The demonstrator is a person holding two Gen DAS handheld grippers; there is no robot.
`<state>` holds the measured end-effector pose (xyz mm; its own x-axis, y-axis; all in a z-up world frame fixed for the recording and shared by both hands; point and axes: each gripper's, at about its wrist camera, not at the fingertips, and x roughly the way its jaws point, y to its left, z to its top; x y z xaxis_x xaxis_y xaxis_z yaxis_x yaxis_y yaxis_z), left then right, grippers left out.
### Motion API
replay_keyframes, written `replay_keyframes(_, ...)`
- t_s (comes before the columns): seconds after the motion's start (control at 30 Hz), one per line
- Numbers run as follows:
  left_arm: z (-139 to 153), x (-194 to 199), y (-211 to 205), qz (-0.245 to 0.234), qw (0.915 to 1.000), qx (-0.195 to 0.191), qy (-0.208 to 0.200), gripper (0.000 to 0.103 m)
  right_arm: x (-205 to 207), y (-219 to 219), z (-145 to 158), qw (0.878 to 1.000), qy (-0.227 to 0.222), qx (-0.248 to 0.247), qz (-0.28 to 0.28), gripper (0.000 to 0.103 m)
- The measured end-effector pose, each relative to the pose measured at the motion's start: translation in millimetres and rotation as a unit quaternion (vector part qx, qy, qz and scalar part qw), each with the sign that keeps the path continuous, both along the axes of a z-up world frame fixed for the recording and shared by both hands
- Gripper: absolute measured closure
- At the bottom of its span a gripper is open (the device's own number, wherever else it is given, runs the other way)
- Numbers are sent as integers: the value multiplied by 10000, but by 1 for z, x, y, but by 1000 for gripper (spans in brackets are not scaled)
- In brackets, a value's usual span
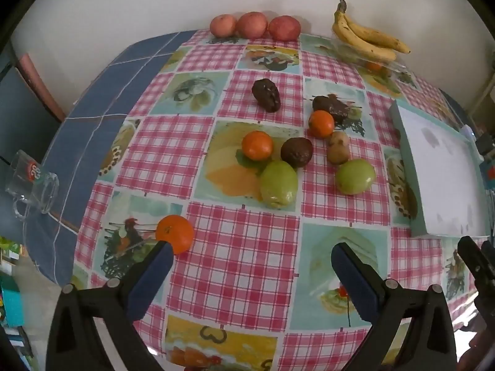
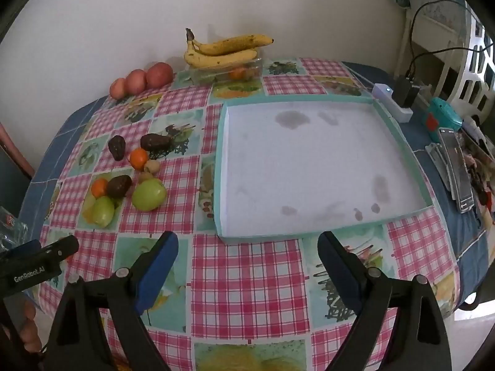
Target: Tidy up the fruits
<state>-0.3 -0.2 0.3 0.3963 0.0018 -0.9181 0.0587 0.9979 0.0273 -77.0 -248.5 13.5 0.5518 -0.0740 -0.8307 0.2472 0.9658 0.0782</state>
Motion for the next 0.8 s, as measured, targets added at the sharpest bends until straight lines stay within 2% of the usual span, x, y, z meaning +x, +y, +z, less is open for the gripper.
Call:
replay_keyframes(0.1,1,-2,-3,-41,9999,56,-106,0,-1,1,-1,10000,5,19,31,11)
replay_keyframes(0.27,2,-1,0,-133,9999,-67,33,0,5,3,-5,10000,29,-12,84,11)
replay_keyframes(0.8,2,-2,-2,-117,9999,-71,31,0,0,0,-3,10000,15,29,48,11)
